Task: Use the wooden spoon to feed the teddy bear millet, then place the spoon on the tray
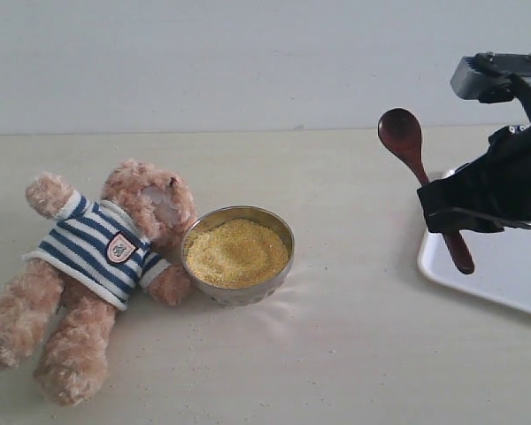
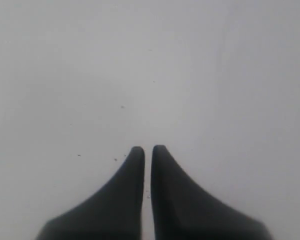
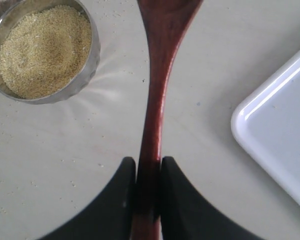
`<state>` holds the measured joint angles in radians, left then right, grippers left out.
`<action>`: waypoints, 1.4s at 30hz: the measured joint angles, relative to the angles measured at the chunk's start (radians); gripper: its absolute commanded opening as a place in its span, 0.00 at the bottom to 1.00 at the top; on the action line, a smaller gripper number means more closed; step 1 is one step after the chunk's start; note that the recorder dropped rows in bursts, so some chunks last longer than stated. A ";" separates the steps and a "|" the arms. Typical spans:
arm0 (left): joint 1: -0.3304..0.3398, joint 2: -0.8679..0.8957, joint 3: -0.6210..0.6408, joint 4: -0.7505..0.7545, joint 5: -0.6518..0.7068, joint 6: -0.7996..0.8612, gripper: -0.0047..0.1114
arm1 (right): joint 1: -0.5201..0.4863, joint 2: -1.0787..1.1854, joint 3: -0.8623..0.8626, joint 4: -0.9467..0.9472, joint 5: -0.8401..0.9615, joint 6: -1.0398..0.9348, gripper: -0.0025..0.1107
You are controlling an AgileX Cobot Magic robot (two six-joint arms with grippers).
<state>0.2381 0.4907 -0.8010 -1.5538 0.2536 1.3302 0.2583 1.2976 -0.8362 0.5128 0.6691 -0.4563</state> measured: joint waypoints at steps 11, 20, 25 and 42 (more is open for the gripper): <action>-0.013 -0.101 0.110 -0.092 -0.233 0.161 0.08 | 0.000 0.000 0.042 0.002 -0.061 -0.002 0.02; -0.013 -0.373 0.370 -0.099 -0.137 0.149 0.08 | 0.000 0.000 0.054 0.003 -0.095 0.013 0.02; -0.013 -0.407 0.568 -0.104 -0.137 0.132 0.08 | 0.000 0.000 0.056 0.003 -0.097 0.015 0.02; -0.031 -0.407 0.798 -0.184 -0.186 0.104 0.08 | -0.109 0.126 -0.070 -0.068 -0.234 0.160 0.02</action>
<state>0.2073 0.0833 -0.0032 -1.7376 0.0676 1.4342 0.1490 1.4234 -0.9060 0.4448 0.4351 -0.2959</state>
